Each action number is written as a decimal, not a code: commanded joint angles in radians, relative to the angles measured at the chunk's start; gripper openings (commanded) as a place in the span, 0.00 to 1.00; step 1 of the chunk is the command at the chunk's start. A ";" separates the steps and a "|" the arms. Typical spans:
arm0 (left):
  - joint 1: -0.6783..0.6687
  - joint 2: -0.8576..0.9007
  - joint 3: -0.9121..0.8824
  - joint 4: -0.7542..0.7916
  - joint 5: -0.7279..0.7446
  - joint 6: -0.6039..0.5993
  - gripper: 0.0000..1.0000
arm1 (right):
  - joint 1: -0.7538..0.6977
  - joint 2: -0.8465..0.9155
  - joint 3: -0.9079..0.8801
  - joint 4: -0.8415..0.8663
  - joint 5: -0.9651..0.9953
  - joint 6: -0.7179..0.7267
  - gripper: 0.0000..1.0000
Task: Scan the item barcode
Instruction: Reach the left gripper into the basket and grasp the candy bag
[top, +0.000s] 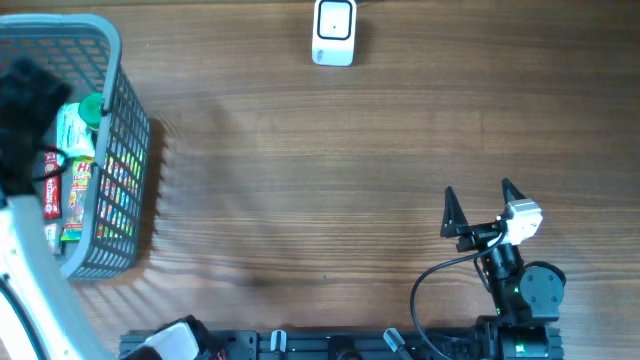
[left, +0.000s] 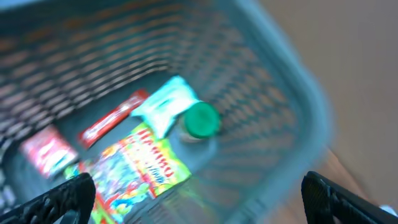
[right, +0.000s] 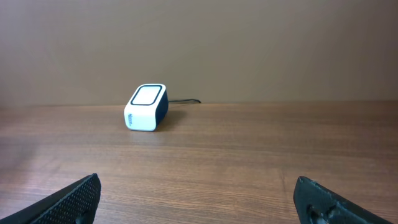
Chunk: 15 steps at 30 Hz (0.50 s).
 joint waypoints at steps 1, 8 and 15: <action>0.085 0.067 0.014 -0.019 0.008 -0.103 1.00 | 0.005 0.002 -0.001 0.003 0.010 -0.009 1.00; 0.093 0.249 -0.027 -0.109 0.002 -0.101 1.00 | 0.005 0.002 -0.001 0.003 0.010 -0.009 1.00; 0.093 0.383 -0.229 0.014 0.006 -0.136 1.00 | 0.005 0.002 -0.001 0.003 0.010 -0.010 1.00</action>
